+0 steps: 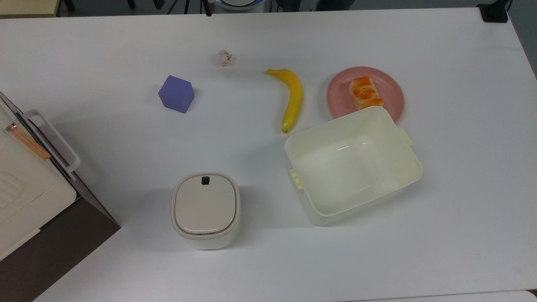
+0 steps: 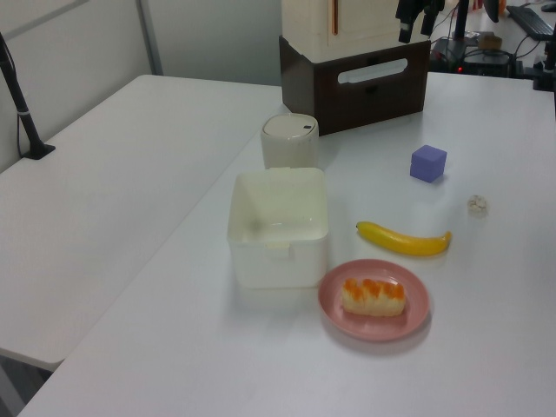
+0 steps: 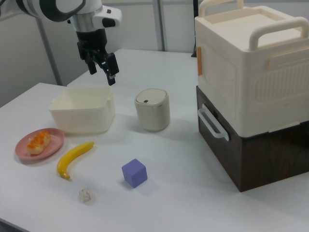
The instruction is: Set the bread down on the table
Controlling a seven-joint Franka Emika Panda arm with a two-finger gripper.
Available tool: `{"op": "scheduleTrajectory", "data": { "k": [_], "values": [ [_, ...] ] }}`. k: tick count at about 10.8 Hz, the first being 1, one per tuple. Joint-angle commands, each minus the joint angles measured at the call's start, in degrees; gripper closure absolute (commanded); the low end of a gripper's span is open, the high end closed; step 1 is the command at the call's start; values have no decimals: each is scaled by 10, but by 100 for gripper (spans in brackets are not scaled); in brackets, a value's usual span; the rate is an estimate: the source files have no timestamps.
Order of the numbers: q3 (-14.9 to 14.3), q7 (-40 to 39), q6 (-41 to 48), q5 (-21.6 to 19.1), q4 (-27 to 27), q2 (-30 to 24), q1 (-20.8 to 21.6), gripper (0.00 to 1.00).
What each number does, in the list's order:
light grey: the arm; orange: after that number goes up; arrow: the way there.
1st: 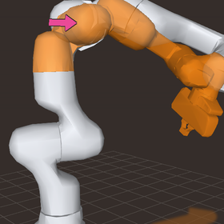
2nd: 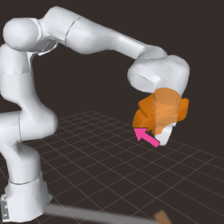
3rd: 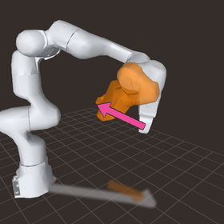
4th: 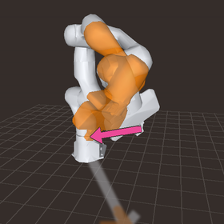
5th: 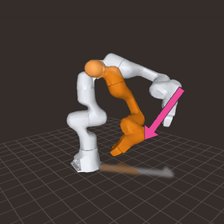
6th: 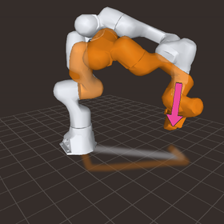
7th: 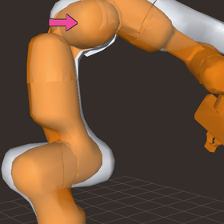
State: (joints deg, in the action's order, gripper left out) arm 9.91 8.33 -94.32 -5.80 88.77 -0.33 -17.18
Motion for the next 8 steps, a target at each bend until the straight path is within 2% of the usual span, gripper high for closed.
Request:
{"op": "scheduleTrajectory", "data": {
  "k": [1,8],
  "values": [
    [-10,-6,23,17,4,-9,0,0],
    [-12,-6,21,18,4,-8,0,0]
  ]
}}
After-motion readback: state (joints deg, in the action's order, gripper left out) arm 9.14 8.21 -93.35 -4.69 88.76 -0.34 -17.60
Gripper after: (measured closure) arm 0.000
